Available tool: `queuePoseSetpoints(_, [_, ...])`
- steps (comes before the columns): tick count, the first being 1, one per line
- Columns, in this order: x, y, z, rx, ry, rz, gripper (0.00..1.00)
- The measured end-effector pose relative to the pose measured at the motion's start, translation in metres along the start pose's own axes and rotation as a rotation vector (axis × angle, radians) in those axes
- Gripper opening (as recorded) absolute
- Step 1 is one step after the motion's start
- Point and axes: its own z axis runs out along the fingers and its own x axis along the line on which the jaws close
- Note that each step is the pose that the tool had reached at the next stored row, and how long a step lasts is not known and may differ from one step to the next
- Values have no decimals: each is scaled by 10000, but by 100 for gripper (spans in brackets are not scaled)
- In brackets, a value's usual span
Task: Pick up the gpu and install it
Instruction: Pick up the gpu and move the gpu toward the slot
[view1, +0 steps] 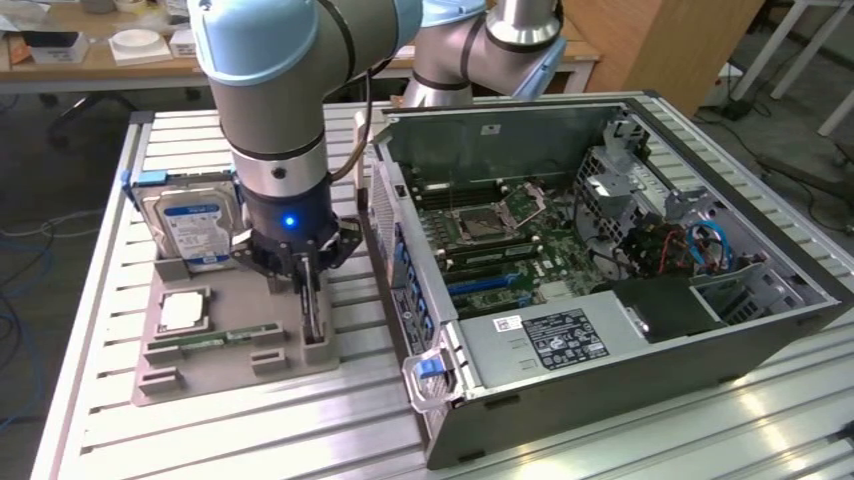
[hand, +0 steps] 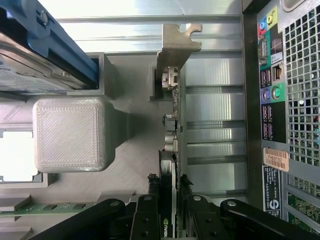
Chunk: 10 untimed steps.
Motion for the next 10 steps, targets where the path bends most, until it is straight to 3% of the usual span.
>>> queuePoseSetpoints(7, [0,0,-2,0,0,1,26])
queuePoseSetpoints(10, [-1,4,-62,-13,-21,-1,26])
